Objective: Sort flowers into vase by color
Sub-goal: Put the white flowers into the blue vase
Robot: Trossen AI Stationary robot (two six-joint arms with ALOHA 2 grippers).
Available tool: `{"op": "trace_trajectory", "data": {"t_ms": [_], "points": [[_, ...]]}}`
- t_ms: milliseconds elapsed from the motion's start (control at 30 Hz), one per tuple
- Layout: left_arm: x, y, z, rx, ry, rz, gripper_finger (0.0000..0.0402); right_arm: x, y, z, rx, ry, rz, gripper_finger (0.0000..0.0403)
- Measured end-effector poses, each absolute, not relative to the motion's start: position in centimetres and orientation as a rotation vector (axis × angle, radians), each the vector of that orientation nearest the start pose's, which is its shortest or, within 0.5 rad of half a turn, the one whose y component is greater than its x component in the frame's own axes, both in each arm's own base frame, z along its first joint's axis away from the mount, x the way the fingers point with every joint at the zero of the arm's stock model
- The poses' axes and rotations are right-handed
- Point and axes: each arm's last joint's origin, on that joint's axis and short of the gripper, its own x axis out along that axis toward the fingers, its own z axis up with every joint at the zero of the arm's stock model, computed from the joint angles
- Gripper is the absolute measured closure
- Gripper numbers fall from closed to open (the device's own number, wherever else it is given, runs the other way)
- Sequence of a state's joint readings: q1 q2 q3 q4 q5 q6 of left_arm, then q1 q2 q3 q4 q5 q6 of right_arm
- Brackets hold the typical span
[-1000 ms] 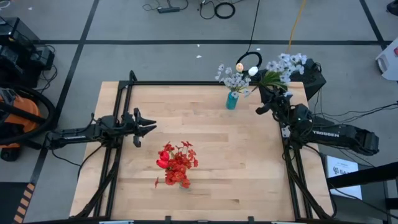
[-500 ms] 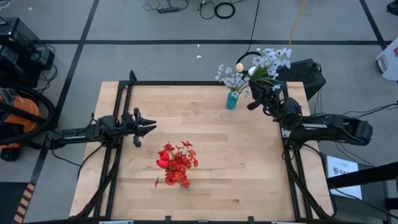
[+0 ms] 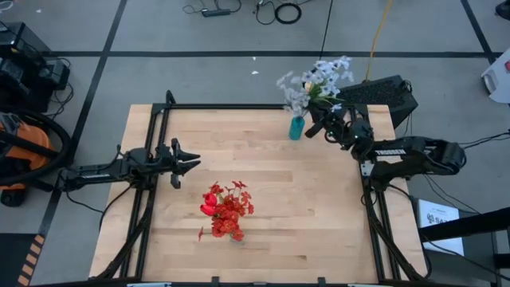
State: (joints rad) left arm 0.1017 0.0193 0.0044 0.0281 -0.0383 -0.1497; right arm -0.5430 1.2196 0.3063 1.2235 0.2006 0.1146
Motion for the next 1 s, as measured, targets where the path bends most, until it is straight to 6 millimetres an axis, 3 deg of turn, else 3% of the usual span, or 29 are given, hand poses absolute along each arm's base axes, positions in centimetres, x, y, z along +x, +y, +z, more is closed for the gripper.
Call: {"op": "trace_trajectory", "data": {"t_ms": [433,1000], "points": [[9.8,1.1,16.6,-0.149,-0.024,0.139,0.0295,19.2,-12.2,20.6,0.072,-0.238,-0.731,0.0402],[9.8,1.1,16.6,-0.149,-0.024,0.139,0.0295,18.8,-11.9,21.9,-0.055,-0.281,-0.713,0.0402]]}}
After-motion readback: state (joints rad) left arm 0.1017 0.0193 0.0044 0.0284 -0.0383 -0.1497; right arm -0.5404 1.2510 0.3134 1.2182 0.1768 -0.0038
